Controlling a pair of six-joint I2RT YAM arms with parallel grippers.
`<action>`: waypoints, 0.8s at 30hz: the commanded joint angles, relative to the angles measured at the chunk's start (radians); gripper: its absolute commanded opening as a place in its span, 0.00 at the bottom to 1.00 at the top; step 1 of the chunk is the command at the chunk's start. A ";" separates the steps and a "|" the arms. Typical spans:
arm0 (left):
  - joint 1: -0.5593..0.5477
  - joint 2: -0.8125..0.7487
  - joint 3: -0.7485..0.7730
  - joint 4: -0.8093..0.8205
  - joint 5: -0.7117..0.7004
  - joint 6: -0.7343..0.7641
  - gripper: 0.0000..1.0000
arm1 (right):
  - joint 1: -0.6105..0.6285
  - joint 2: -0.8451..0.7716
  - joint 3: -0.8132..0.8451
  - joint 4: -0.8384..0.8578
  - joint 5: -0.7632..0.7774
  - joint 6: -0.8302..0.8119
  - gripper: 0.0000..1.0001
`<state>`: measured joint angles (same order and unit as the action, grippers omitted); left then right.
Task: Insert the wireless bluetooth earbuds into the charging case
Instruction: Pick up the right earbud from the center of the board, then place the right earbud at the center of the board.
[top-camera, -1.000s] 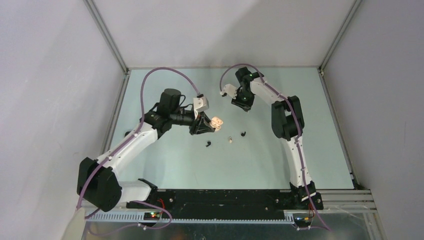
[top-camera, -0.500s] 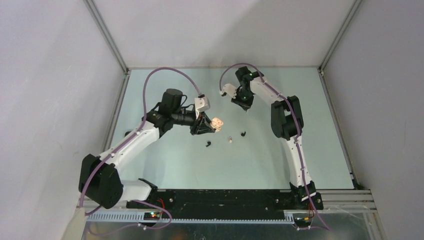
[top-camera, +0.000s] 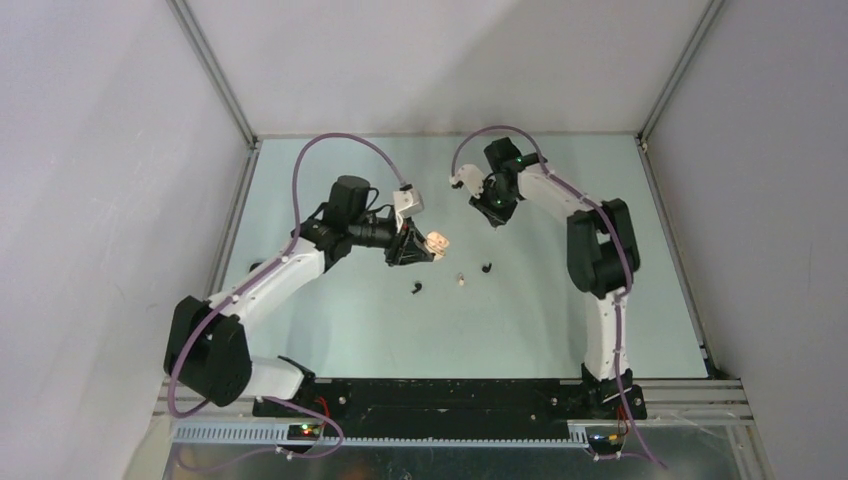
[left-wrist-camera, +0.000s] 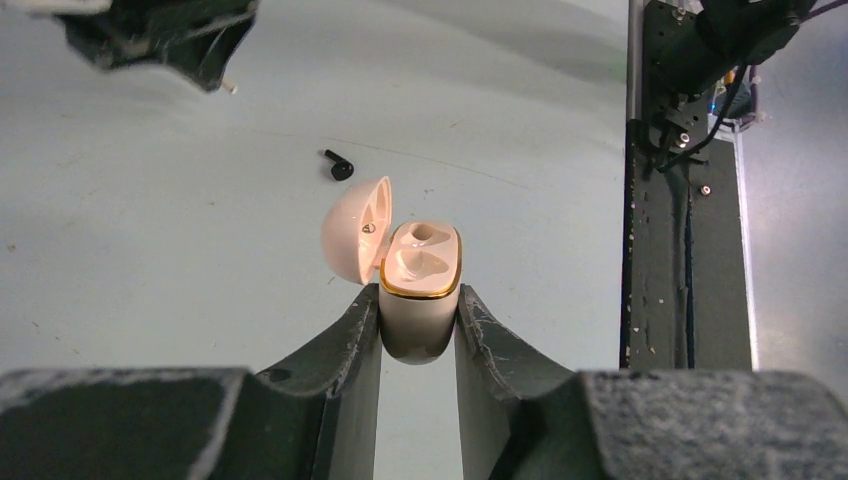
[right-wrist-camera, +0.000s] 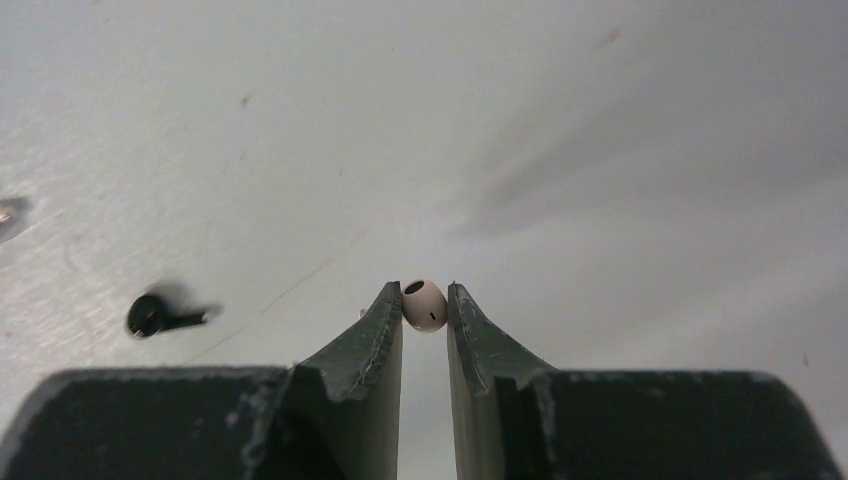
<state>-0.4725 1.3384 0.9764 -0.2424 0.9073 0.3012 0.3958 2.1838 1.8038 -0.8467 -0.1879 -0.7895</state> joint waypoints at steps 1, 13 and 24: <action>0.003 0.035 -0.001 0.097 -0.027 -0.105 0.00 | 0.023 -0.282 -0.201 0.271 0.086 0.123 0.14; 0.005 0.086 0.053 0.175 -0.070 -0.289 0.00 | 0.170 -0.780 -0.526 0.588 0.359 0.291 0.14; 0.013 0.132 0.153 0.161 0.114 -0.390 0.00 | 0.390 -0.994 -0.690 0.756 0.396 0.217 0.15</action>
<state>-0.4675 1.4803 1.1099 -0.1349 0.9070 -0.0059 0.7315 1.2297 1.1946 -0.2005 0.1864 -0.5350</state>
